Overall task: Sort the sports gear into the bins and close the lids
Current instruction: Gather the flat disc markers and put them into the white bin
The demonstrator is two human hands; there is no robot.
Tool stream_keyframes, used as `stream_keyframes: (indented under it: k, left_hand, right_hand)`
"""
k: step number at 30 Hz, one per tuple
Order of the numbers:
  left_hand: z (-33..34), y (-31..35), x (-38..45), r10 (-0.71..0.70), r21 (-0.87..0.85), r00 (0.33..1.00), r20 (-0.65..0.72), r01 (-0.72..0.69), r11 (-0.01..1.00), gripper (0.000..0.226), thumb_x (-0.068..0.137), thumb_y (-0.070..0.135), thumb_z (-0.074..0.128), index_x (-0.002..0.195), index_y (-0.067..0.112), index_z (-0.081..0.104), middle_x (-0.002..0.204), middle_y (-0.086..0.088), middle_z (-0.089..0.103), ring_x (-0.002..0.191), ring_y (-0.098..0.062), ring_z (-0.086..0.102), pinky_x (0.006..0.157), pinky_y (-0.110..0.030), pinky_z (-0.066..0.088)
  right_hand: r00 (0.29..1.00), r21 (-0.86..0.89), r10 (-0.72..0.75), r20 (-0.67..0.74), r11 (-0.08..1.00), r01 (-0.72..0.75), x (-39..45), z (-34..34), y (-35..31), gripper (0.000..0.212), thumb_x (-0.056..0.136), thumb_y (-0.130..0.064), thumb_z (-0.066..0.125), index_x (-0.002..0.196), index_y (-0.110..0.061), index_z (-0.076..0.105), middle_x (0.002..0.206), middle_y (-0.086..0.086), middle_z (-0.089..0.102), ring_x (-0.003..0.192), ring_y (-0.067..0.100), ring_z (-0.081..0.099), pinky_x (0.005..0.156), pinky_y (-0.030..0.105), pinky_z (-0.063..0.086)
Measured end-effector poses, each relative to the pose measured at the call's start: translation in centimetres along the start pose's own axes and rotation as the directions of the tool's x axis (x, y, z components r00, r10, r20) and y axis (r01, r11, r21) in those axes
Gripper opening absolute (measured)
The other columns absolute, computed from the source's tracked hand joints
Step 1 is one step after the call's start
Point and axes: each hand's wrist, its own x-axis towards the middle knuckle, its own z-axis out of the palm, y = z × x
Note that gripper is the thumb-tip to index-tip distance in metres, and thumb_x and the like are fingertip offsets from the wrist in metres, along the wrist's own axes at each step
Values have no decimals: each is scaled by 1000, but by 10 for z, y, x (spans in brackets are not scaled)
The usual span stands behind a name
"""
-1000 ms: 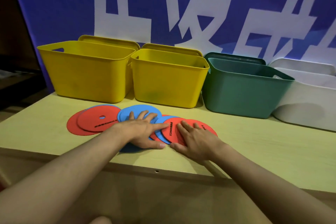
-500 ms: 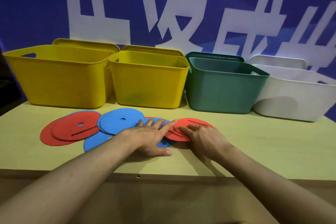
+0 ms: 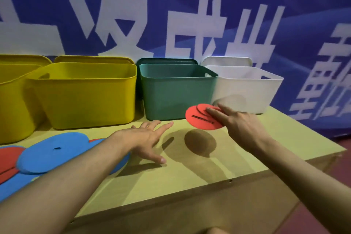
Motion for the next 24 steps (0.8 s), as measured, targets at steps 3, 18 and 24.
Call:
stream_keyframes:
  k: [3,18,24]
  left_hand:
    - [-6,13,22,6,0,1000,16,-6,1000,133,67,73,80,149,58,-25,170,4,-12,156,-35,1,121,-62,25]
    - [-11,17,74,-7,13,987,164,4,1000,112,62,72,83,155,51,25,150,15,29,135,-19,40,108,-44,47]
    - [-12,14,77,-1,29,987,161,-4,1000,112,59,76,82,153,54,25,149,14,27,133,-21,38,108,-45,46]
  right_hand:
    - [986,4,72,-149,997,-73,9,-21,38,67,97,-5,43,157,-35,38,156,17,46,100,46,70,71,46,55]
    - [935,88,348,65,931,-353,174,23,177,69,105,-16,52,162,-33,18,136,19,57,100,37,64,77,45,57]
    - [993,248,93,74,963,-108,142,45,126,73,99,-51,56,161,-31,23,157,10,44,141,35,44,112,54,43]
